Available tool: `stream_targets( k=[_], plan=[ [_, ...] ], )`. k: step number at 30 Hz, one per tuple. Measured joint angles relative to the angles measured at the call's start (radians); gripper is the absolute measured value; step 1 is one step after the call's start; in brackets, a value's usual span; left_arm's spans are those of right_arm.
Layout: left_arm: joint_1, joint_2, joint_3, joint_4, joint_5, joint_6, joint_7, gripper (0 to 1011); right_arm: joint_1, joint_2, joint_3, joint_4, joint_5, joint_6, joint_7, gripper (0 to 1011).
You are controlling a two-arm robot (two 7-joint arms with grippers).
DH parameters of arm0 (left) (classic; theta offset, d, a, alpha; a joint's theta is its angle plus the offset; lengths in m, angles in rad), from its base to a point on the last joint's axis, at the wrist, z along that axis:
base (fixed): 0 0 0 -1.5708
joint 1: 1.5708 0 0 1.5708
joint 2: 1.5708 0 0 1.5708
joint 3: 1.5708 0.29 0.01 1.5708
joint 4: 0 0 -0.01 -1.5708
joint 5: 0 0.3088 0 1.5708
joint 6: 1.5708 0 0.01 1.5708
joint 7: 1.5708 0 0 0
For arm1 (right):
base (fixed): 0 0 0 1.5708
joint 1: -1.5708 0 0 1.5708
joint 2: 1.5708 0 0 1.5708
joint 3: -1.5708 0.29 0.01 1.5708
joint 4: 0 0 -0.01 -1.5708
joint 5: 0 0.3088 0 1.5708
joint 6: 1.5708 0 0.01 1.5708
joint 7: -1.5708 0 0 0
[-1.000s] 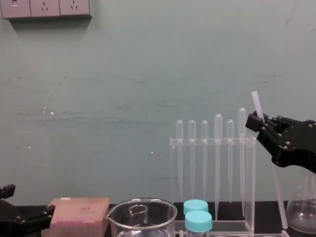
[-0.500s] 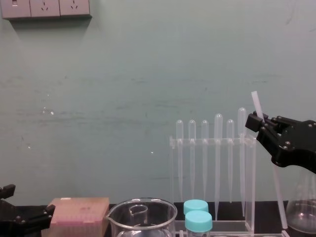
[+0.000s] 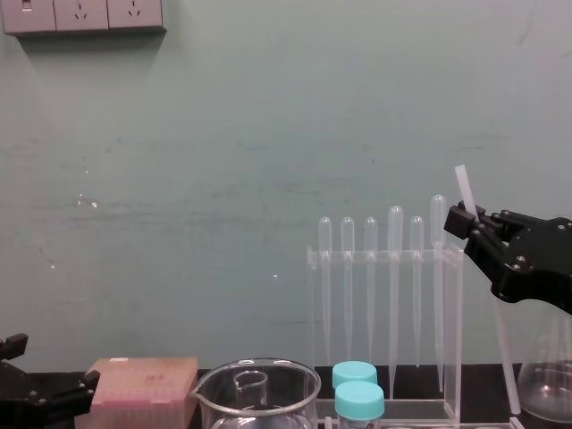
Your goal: Pick up the stirring rod with one hand, then place it down.
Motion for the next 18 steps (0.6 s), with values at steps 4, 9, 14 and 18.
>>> stream_targets(
  k=[4,9,14,18],
  plan=[
    [0.000,0.000,0.000,0.000,0.000,0.000,0.000,1000,0.000,0.000,0.000,0.000,0.000,0.000,0.000,72],
    [0.000,0.000,0.000,0.000,0.000,0.000,0.000,1000,0.000,0.000,0.000,0.000,0.000,0.000,0.000,72],
    [0.000,0.000,0.000,0.000,0.000,0.000,0.000,1000,0.000,0.000,0.000,0.000,0.000,0.000,0.000,72],
    [0.000,0.000,0.000,0.000,0.000,0.000,0.000,1000,0.000,0.000,0.000,0.000,0.000,0.000,0.000,72]
  ],
)
